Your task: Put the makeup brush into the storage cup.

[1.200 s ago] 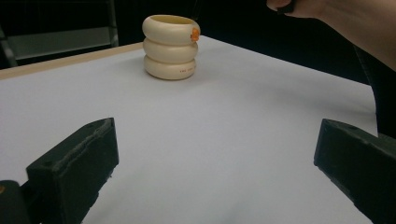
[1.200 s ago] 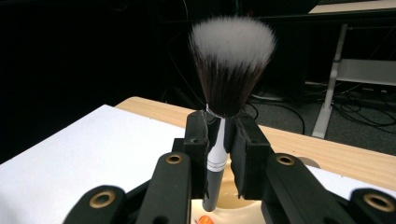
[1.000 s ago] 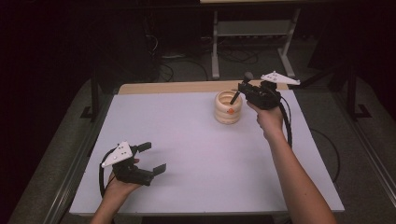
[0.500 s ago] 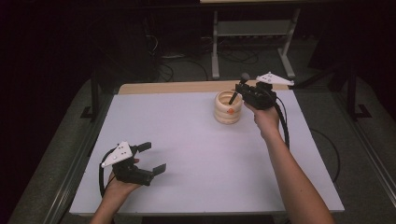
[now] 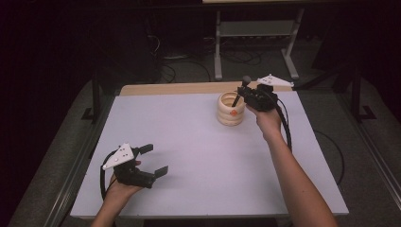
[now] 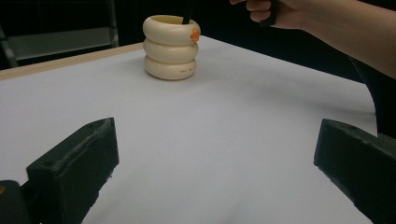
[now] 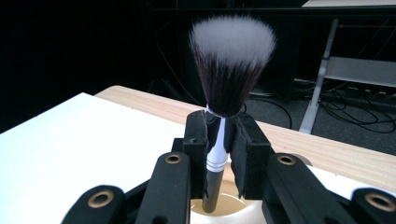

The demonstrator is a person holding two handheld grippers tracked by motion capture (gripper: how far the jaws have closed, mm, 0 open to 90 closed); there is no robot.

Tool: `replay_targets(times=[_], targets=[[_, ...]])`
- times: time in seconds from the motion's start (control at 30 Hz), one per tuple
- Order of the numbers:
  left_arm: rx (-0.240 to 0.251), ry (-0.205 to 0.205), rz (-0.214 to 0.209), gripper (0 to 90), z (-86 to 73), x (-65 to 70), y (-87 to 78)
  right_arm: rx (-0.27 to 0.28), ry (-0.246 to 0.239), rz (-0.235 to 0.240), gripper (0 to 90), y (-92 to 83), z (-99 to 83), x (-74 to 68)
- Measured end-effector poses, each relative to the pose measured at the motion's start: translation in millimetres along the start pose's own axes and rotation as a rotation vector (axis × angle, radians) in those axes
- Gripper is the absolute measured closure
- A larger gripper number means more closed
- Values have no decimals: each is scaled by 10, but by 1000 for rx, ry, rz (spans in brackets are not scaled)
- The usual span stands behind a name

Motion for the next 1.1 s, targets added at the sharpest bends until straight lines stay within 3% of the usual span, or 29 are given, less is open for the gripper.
replay_targets(times=[0.63, 0.67, 0.77, 0.8, 1.1], targets=[[-1, -1, 2, 0, -2, 0, 2, -72, -7, 1, 755, 71, -143, 3], [0, -1, 2, 0, -1, 1, 2, -76, -10, 4, 736, 75, -152, 4], [-2, 0, 2, 0, -2, 1, 1, -72, -25, 2, 484, 87, -161, -2], [-2, 0, 1, 0, -1, 1, 2, -73, -25, -3, 446, 89, -163, 0], [-1, 3, -2, 0, -2, 2, 5, -100, -9, -29, 346, 71, -198, 48]])
Point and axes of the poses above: each handheld gripper's, and its own axes: y roughly forward along the jaws, z roughly out of its top, x roughly to its right, the point moved 6 cm from there along y, roughly forward along the jaws, and after that the axes turned 14 degrees about x, right-handed, at the moved point
